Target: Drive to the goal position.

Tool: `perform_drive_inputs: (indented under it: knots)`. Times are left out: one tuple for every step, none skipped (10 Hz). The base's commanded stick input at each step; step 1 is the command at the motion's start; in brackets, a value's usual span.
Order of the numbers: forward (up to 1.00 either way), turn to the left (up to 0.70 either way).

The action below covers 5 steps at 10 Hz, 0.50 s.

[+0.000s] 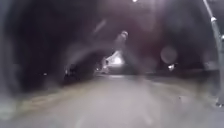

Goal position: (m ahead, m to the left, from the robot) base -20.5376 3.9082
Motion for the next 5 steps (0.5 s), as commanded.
perform_drive_inputs:
  knots:
    - [1.00,0.00]
    - [1.00,0.00]
    - [1.00,0.00]
    - [1.00,0.00]
    - [1.00,0.00]
